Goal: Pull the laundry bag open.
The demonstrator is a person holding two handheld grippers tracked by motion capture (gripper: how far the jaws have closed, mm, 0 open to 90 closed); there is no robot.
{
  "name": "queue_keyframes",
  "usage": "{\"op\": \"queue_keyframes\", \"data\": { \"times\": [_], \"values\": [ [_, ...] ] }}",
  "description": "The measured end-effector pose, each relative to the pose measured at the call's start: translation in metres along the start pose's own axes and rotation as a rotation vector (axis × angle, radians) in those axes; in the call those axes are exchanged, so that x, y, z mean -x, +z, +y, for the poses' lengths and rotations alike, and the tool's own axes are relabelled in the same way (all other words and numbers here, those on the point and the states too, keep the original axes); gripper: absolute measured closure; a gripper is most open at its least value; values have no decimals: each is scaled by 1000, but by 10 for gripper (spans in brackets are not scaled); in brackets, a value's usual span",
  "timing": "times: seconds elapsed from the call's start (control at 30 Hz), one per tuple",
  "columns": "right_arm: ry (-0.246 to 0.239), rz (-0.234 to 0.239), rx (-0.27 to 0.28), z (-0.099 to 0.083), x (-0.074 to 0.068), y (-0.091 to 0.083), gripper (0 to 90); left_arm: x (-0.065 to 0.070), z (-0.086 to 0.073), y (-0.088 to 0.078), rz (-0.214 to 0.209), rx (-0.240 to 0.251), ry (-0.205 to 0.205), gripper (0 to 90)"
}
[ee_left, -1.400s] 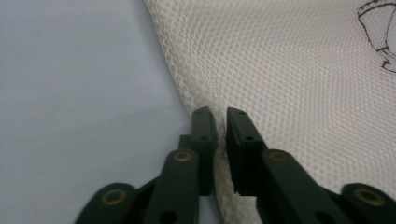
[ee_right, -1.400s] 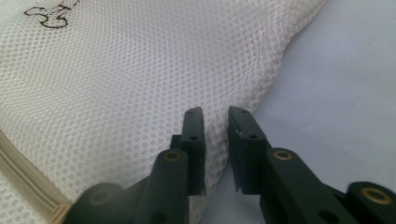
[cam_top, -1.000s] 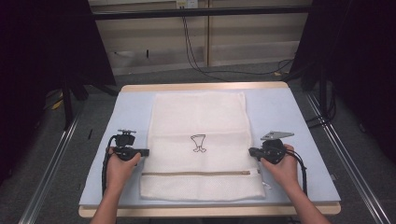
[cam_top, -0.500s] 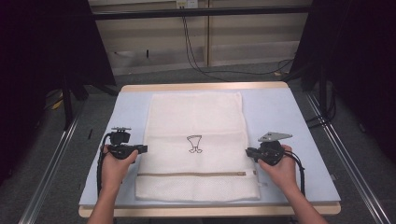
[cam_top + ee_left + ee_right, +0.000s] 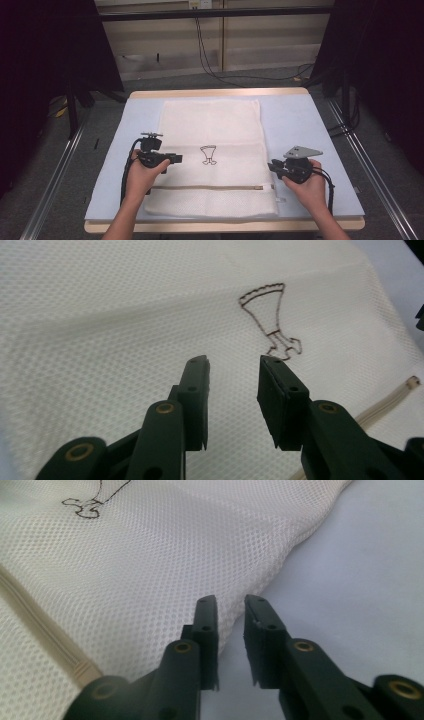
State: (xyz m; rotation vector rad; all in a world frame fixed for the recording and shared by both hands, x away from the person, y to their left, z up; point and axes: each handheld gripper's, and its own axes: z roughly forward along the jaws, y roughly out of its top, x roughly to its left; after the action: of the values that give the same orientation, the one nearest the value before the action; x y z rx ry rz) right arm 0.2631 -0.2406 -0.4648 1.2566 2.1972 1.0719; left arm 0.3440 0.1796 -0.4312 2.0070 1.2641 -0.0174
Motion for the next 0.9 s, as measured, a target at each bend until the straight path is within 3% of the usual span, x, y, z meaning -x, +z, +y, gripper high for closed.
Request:
{"op": "queue_keyframes", "data": {
  "times": [0.27, 0.4, 0.63, 0.83, 0.9],
  "values": [
    [-64, 27, 49, -15, -3, -21, 900, 31, 3, 20, -64, -39, 45, 630],
    [-61, 55, 70, -22, -8, -29, 900, 45, 3, 29, -98, -59, 69, 633],
    [-84, 83, 70, -22, -18, -23, 900, 65, 1, 44, -181, -100, 63, 623],
    [-116, 90, 63, -22, -22, -20, 900, 88, -2, 58, -216, -118, 93, 603],
    [-119, 102, 57, -23, -24, -19, 900, 94, -3, 64, -247, -157, 108, 616]
  ]
}}
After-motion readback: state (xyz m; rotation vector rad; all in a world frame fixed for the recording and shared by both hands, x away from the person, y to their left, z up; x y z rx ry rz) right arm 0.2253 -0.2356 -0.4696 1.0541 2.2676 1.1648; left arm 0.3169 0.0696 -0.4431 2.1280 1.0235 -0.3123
